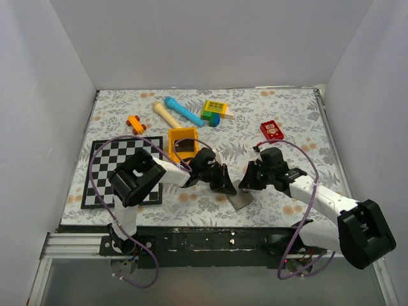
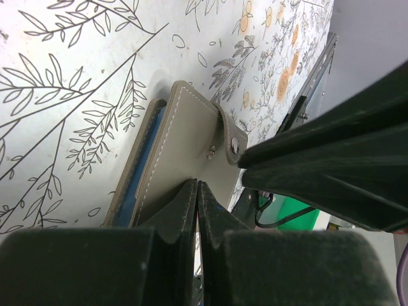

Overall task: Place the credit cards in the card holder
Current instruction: Close the card holder at the center of the board.

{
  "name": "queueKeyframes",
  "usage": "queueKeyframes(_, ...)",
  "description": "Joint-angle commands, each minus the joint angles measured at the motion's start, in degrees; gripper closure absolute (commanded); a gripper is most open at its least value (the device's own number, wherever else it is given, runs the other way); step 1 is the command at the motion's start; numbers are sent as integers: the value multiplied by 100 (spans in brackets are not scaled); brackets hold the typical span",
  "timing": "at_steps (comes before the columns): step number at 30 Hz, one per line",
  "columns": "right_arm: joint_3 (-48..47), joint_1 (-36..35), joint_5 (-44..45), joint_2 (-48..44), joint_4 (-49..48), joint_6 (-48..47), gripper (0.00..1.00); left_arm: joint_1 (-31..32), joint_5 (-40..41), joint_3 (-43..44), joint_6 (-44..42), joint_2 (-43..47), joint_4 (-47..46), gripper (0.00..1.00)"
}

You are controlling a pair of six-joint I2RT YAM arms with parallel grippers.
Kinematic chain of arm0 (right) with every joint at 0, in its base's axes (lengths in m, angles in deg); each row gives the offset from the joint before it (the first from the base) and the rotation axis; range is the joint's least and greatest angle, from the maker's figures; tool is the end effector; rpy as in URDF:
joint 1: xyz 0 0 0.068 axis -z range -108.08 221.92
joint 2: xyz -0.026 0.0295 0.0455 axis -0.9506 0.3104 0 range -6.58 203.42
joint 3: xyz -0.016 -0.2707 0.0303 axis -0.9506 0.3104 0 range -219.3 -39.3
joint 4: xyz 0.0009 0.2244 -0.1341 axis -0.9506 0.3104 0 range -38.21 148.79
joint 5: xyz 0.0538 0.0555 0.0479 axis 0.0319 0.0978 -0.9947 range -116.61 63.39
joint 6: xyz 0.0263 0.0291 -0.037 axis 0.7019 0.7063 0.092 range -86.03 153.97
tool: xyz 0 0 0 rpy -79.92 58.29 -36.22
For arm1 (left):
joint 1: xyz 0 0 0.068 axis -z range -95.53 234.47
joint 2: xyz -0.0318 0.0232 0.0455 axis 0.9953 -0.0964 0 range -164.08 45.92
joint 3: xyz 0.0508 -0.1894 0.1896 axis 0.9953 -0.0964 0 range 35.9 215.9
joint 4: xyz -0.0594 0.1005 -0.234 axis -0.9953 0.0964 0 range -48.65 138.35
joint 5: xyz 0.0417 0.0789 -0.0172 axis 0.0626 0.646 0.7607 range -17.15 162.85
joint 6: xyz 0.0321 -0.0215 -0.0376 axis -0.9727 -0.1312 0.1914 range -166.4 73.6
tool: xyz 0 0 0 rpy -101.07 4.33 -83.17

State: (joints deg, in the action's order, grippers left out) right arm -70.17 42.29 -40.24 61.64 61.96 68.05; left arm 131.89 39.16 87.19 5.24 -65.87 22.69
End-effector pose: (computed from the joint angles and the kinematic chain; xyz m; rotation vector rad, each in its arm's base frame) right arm 0.1928 0.1192 0.1777 -0.0189 2.5262 0.7737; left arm 0.2345 -0.2844 0.1058 0.2616 2.6690 -1.4257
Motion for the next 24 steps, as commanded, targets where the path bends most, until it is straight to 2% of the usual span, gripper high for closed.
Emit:
queueKeyframes(1,-287,1,315,-502,115,-69,79,-92,873,-40,-321,-256,538,100)
queueKeyframes(6,-463,1,1115,-486,897,-139,80,-92,838,-40,-303,-300,503,100)
queueKeyframes(11,-472,1,1510,-319,1109,-113,85,-92,838,-22,-321,-300,521,100)
queueKeyframes(24,-402,1,713,112,512,-253,85,-92,821,31,-339,-326,547,100)
